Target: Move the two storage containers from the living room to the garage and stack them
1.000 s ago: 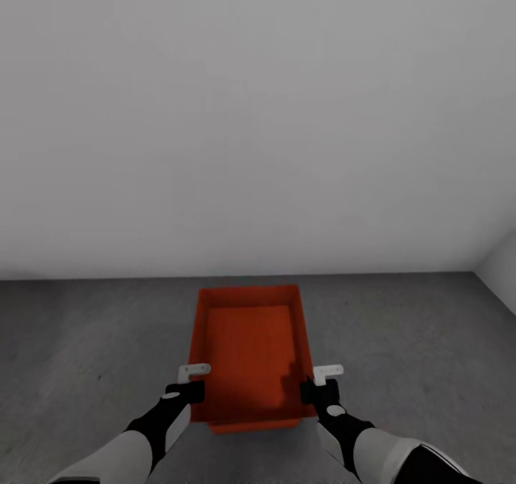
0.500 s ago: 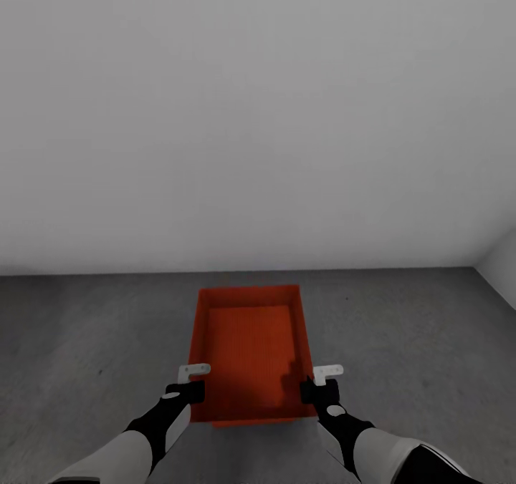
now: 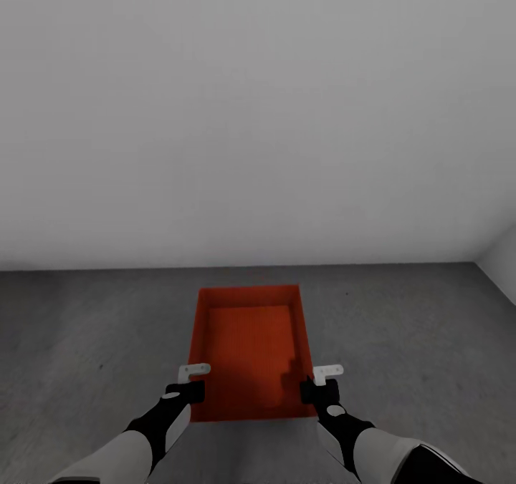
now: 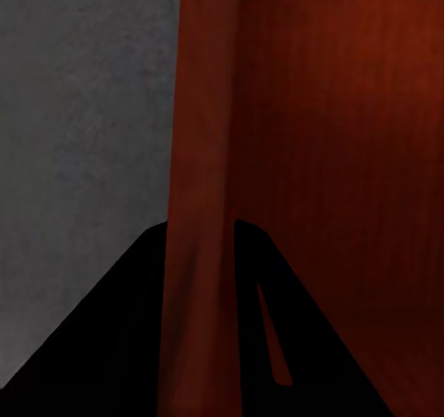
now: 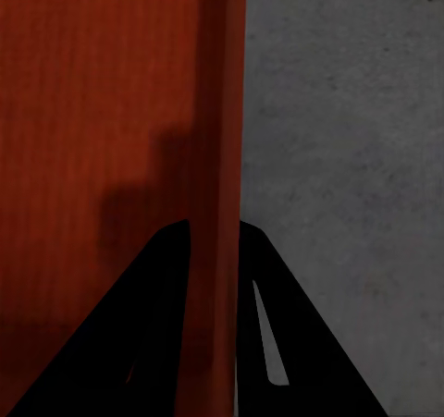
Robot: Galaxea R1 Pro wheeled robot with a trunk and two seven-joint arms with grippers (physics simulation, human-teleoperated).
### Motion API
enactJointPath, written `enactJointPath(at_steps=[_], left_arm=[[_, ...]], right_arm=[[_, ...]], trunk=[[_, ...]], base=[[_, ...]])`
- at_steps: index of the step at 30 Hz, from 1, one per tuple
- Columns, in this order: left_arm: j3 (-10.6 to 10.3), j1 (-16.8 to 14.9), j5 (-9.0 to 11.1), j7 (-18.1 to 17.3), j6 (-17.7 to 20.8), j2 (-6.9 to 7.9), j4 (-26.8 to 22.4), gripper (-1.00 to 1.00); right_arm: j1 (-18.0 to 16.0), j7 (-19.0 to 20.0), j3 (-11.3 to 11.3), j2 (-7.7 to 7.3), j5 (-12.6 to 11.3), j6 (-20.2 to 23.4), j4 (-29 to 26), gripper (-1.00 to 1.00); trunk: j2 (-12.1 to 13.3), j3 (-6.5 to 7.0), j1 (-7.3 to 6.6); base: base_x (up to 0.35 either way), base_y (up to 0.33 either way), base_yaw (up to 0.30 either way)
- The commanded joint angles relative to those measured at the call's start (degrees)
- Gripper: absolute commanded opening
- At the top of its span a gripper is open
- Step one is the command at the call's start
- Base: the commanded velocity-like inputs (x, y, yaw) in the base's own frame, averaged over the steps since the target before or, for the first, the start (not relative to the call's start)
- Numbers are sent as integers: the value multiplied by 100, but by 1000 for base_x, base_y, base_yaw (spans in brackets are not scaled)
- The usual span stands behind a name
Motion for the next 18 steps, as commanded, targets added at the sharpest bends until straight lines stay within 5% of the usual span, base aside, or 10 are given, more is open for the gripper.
enactJointPath(at_steps=[1, 18], left_arm=[[154, -4, -24, 41, -1, 198, -56, -100], [154, -4, -24, 41, -1, 198, -56, -100]], right_arm=[[0, -15, -212, 0, -9, 0, 13, -100], [0, -15, -210, 0, -9, 4, 13, -100]], trunk=[[-4, -14, 0], [-4, -44, 0]], base=[[0, 0, 0], [0, 0, 0]])
